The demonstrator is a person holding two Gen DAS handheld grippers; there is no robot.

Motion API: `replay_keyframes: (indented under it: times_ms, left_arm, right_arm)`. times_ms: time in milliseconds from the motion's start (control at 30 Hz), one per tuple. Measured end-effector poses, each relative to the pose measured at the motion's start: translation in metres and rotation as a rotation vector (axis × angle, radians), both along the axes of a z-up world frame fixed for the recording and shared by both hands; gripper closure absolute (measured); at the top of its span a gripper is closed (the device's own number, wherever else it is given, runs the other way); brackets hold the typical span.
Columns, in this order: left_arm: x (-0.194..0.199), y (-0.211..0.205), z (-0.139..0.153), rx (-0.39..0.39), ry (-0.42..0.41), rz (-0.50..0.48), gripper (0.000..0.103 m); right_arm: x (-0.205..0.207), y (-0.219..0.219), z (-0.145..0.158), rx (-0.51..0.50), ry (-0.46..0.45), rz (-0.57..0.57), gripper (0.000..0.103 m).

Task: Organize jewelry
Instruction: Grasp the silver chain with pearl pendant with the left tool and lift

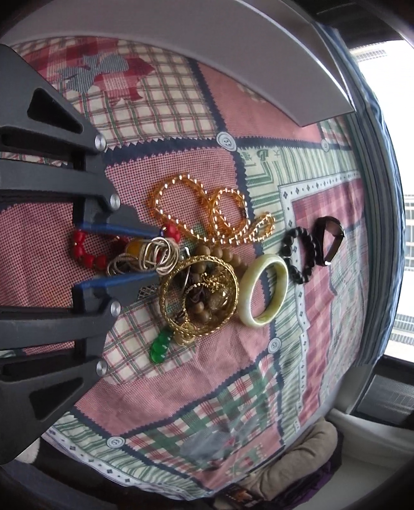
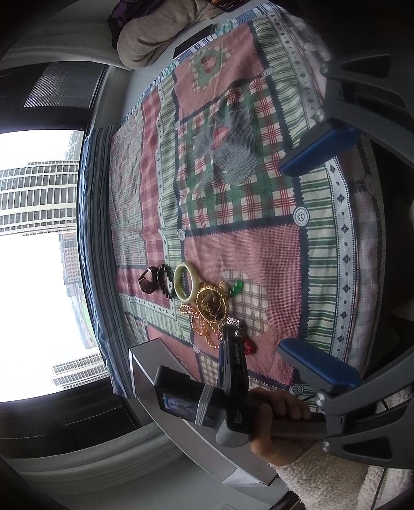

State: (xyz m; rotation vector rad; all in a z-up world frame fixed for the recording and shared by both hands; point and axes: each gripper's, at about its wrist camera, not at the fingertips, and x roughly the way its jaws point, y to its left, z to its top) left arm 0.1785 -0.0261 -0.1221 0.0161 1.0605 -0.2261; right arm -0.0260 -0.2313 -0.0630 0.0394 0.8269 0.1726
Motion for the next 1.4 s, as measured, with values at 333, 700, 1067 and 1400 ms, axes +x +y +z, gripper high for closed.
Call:
replay_keyframes:
  times_ms: [333, 700, 1067, 1400]
  left_arm:
    - [-0.015, 0.038, 0.055, -0.261, -0.025, 0.047, 0.102]
    - [-0.041, 0.07, 0.079, -0.234, -0.077, 0.091, 0.097]
    - [-0.01, 0.029, 0.007, -0.081, 0.032, 0.007, 0.057]
    - [-0.016, 0.037, 0.024, -0.153, 0.007, 0.033, 0.1]
  right_arm:
    - [0.001, 0.005, 0.0, -0.006, 0.002, 0.009, 0.0]
    - [-0.002, 0.017, 0.0, -0.012, 0.007, 0.031, 0.0]
    - [-0.009, 0.027, -0.002, -0.028, 0.016, 0.063, 0.0]
    - [-0.007, 0.017, -0.005, -0.022, 0.023, 0.035, 0.0]
